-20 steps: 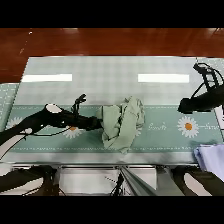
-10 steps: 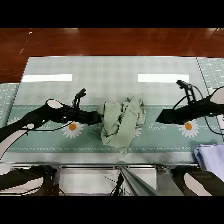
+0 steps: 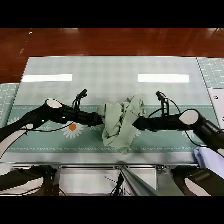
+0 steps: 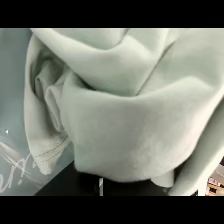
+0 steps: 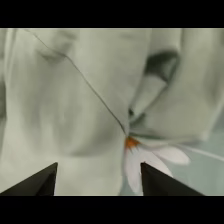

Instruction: Fold the shirts.

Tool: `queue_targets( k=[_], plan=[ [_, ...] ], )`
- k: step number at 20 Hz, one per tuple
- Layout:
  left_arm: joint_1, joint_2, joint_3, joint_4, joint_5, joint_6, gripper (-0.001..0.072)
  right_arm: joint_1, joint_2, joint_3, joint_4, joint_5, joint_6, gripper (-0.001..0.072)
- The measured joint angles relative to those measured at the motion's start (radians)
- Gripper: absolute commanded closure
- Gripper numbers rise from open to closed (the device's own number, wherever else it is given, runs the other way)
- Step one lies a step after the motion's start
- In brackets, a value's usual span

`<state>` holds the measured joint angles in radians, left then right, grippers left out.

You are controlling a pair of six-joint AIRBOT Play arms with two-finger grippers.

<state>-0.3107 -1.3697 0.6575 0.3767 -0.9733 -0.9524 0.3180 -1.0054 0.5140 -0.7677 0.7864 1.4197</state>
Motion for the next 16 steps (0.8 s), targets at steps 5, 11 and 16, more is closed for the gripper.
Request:
queue_targets(
  k=[5, 11, 16],
  plan=[
    [0.0, 0.004, 0.0, 0.0, -0.006, 0.002, 0.0681, 0.135, -0.075, -0.018, 0.093, -0.201, 0.07, 0.0683],
    [0.072, 0.12, 0.0, 0.0, -0.01, 0.002, 0.0682, 0.169, 0.025, -0.013, 0.078, -0.23, 0.035, 0.0683],
    [0.256, 0.393, 0.046, 0.003, -0.025, -0.002, 0.0683, 0.174, 0.278, 0.08, -0.203, -0.18, 0.16, 0.0684]
  ],
)
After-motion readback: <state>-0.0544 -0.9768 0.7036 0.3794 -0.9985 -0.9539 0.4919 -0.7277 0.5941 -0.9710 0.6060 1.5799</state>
